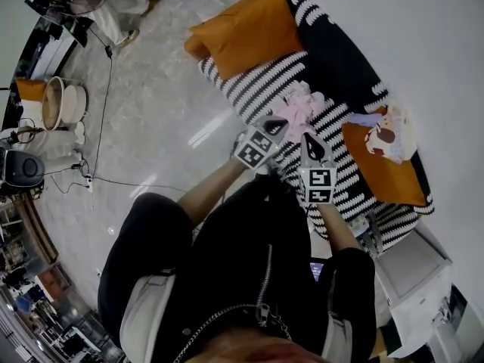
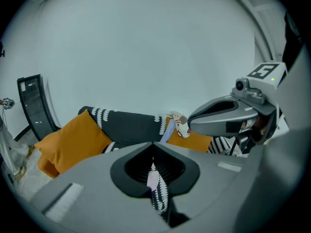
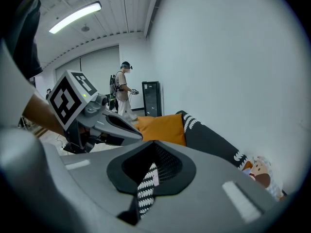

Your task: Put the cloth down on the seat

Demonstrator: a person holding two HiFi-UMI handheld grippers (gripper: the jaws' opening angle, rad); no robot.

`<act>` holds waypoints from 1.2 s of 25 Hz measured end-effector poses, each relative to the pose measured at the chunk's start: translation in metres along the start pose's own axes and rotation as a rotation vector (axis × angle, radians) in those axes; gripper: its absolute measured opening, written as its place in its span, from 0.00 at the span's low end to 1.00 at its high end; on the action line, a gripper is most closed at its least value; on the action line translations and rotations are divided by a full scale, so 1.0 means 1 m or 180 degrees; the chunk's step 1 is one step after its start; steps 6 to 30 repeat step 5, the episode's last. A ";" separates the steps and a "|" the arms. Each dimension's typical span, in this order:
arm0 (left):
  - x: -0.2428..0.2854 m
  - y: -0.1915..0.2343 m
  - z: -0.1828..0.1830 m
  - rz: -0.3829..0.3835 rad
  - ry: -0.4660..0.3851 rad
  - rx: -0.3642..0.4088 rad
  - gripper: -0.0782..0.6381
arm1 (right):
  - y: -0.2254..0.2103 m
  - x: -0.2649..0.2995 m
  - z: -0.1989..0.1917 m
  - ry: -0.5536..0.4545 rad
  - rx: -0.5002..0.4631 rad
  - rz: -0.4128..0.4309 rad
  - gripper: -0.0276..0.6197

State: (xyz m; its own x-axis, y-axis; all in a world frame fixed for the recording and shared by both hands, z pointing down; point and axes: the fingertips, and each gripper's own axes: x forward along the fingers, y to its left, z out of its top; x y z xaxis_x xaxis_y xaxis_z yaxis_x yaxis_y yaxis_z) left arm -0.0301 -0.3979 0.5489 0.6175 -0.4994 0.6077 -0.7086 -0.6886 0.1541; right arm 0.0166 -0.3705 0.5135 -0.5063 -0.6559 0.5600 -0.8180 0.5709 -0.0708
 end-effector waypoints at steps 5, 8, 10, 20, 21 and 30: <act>0.003 -0.004 -0.006 0.0008 0.0025 -0.0036 0.12 | -0.002 -0.002 -0.003 0.0025 -0.0008 0.0040 0.04; 0.003 -0.004 -0.006 0.0008 0.0025 -0.0036 0.12 | -0.002 -0.002 -0.003 0.0025 -0.0008 0.0040 0.04; 0.003 -0.004 -0.006 0.0008 0.0025 -0.0036 0.12 | -0.002 -0.002 -0.003 0.0025 -0.0008 0.0040 0.04; 0.003 -0.004 -0.006 0.0008 0.0025 -0.0036 0.12 | -0.002 -0.002 -0.003 0.0025 -0.0008 0.0040 0.04; 0.003 -0.004 -0.006 0.0008 0.0025 -0.0036 0.12 | -0.002 -0.002 -0.003 0.0025 -0.0008 0.0040 0.04; 0.003 -0.004 -0.006 0.0008 0.0025 -0.0036 0.12 | -0.002 -0.002 -0.003 0.0025 -0.0008 0.0040 0.04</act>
